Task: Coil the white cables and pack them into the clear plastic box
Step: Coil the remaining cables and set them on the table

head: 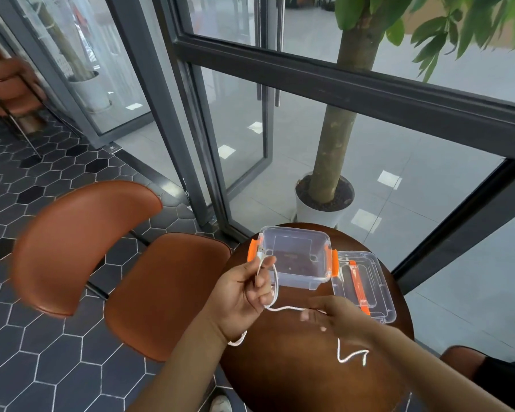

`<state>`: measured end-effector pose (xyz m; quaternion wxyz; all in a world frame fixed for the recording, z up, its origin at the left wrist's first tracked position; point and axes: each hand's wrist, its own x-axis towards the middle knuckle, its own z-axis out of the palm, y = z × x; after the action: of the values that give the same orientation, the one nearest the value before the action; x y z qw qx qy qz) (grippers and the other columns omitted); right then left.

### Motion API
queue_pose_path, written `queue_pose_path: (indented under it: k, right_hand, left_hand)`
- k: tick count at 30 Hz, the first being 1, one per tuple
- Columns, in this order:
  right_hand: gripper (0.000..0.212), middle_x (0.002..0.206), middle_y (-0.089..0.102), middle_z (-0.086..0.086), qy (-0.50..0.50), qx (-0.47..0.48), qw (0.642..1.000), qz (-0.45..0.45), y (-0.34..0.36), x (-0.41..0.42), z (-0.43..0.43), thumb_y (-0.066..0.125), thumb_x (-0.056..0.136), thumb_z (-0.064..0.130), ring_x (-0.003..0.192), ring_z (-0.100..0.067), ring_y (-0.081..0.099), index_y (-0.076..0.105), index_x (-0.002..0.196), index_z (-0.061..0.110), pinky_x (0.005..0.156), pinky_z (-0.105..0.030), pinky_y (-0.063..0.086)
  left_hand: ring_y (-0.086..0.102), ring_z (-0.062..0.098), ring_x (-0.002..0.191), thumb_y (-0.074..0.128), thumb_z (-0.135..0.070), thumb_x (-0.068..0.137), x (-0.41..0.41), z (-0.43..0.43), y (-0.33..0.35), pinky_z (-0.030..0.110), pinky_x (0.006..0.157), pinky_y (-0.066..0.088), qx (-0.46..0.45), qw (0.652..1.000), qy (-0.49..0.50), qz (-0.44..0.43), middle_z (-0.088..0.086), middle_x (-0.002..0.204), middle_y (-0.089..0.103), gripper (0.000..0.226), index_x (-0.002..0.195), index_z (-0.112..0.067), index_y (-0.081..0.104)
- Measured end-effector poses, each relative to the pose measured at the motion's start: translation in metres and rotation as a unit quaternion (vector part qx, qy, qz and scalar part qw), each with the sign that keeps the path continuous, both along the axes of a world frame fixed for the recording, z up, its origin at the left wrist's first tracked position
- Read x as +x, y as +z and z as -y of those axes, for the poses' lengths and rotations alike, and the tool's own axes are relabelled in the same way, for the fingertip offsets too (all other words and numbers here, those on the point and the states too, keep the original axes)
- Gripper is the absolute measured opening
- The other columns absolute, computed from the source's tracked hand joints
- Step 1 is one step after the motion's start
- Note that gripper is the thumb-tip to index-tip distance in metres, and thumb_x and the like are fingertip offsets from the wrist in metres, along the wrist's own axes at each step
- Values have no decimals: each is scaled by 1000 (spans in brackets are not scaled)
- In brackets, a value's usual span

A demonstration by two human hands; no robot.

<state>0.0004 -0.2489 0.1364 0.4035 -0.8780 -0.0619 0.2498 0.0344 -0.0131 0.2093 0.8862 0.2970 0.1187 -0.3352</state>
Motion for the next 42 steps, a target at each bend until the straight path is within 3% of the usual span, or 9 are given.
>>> queue_pose_path:
  k: [2,7,11,16,20,24,29,34,42]
  right_hand:
    - [31,82,73,16,-19,22,999,-39,2,8,9,58,90,60,71,-6,67,73,90,34,76,-25,55]
    - [25,61,58,-6,-97,89,987,-91,17,33,3,69,93,34,56,-21,56,75,80,13,60,-36,56]
    - [22,48,54,1,-130,129,981,-63,47,51,-17,71,90,22,46,-16,51,69,72,8,49,-28,51]
    - [21,63,63,-3,-97,63,993,35,84,50,-40,66,93,19,55,-17,60,70,80,3,56,-31,53]
    - [20,67,63,12,-106,2,988,113,90,24,-54,60,97,23,61,-7,60,71,81,21,62,-31,52]
    - [17,76,71,7,-154,-27,978,139,80,-2,-68,58,99,33,71,-12,69,67,97,19,68,-35,56]
    - [22,92,77,3,-154,-50,970,181,64,-19,-79,55,101,39,80,-17,72,62,107,19,71,-40,58]
    - [23,97,76,2,-128,-55,967,216,58,-27,-81,51,101,37,83,-17,70,61,118,25,73,-38,56]
    - [23,102,75,4,-150,-3,962,228,55,-39,-80,57,97,28,89,-17,70,64,119,28,77,-37,55]
  left_hand:
    - [38,6,32,46,-18,96,-2,-5,0,20,37,36,6,999,-38,25,4,54,53,31,103,4,66]
    - [34,5,32,43,-16,100,-8,-5,-6,20,40,28,83,984,-134,89,4,56,57,32,106,5,66]
    - [41,10,38,42,-17,106,-13,2,-11,24,44,33,229,941,-212,129,13,65,63,32,109,5,65]
    - [42,12,41,45,-22,108,-15,11,-18,26,45,33,376,903,-166,125,12,66,65,35,111,7,64]
    - [53,16,47,43,-18,108,-14,14,-20,25,46,35,351,928,-92,87,19,83,71,34,113,8,63]
    - [70,21,67,42,-14,108,-13,16,-22,25,46,36,303,950,-46,59,14,88,73,28,108,3,64]
    - [64,16,61,43,-13,105,-11,21,-25,28,54,41,212,977,10,-7,10,84,72,23,106,0,62]
    - [74,30,76,48,-14,101,-9,21,-25,35,60,59,112,992,44,-46,25,98,74,24,111,3,61]
    - [72,24,73,43,-23,107,-3,21,-31,38,63,60,132,985,112,-22,17,93,76,32,121,0,59]
